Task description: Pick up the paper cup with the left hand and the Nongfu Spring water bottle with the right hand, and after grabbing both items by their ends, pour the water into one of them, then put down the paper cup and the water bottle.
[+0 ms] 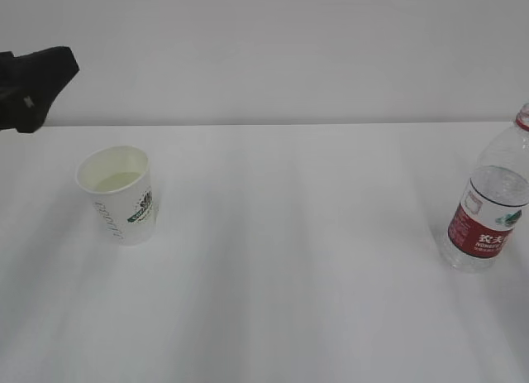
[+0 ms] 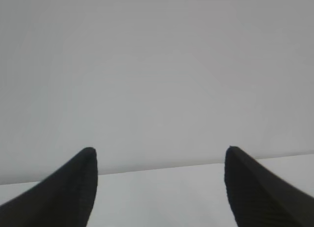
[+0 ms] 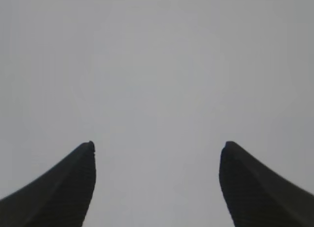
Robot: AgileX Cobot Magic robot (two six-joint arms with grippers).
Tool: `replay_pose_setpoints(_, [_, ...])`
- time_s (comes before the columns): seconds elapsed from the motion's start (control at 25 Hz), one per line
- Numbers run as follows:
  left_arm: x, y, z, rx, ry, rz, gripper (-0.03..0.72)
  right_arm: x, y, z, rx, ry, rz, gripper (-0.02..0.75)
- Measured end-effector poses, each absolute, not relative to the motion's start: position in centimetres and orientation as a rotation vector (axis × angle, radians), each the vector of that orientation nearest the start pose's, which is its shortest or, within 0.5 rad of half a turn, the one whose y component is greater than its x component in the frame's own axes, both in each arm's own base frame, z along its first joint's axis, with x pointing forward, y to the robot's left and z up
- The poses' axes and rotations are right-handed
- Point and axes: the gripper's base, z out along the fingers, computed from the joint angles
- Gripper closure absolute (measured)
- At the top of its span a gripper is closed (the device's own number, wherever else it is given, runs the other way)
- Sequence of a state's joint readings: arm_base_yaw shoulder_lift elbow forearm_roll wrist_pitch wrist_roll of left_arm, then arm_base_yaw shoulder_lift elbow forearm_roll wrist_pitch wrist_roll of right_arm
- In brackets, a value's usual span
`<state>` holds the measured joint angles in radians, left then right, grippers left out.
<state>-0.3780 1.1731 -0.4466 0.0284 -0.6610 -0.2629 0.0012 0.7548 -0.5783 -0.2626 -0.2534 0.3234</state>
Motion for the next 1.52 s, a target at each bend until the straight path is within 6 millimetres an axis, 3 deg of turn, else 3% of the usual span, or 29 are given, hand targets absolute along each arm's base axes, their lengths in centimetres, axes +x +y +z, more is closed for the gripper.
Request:
replay_pose_setpoints(0.4, [18.8,-7.6,30.1,0.136,1.658,-0.469,0.101,12.6,0.2,37.3,0.029,1.419,0.063,0.145])
replay_pose_setpoints(0.92, [14.6,-5.8,31.6,0.206,1.704,-0.385,0.101,7.4,-0.4,37.5,0.099,1.44,0.037,0.145])
replay_pose_setpoints(1.2, [12.4,-4.7,31.9,0.198,1.744,-0.359,0.125,3.9,-0.8,36.6,0.147,1.479,0.012,0.145])
replay_pose_setpoints(1.52, [9.4,-3.5,33.2,0.181,1.642,-0.369,0.155,0.3,-1.3,35.0,0.188,1.534,-0.026,0.146])
